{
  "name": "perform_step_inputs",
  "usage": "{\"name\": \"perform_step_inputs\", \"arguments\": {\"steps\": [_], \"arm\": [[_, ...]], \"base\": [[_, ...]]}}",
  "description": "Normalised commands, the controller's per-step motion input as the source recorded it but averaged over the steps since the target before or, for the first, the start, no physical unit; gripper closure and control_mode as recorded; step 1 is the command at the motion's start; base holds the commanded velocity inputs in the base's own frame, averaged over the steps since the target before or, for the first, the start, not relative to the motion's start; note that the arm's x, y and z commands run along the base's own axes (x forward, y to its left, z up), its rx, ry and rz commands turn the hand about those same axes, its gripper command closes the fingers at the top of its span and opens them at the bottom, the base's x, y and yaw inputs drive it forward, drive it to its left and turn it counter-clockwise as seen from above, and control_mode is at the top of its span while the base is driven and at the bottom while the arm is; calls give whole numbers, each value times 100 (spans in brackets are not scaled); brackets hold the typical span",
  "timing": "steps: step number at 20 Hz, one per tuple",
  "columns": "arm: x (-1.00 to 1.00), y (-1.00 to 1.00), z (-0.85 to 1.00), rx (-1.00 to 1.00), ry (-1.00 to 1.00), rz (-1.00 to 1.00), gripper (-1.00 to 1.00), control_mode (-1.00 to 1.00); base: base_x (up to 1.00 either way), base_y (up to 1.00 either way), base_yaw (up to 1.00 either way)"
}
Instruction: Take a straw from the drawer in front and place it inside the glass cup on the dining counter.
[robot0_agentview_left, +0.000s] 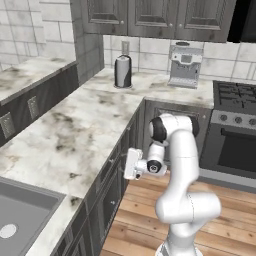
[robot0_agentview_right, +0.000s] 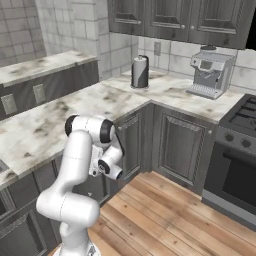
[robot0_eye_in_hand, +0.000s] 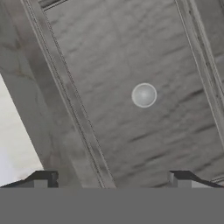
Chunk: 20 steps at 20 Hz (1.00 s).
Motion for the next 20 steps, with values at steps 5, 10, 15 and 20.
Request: {"name": "perform_step_inputs", "arguments": {"steps": [5, 10, 15, 20], "arm": [[24, 16, -19, 0, 1, 0, -100, -100], [24, 12, -24, 0, 0, 0, -100, -100], [25, 11, -25, 0, 0, 0, -100, -100], [25, 12, -19, 0, 0, 0, -100, -100]], "base": [[0, 0, 0], [0, 0, 0], [0, 0, 0], [0, 0, 0]]}}
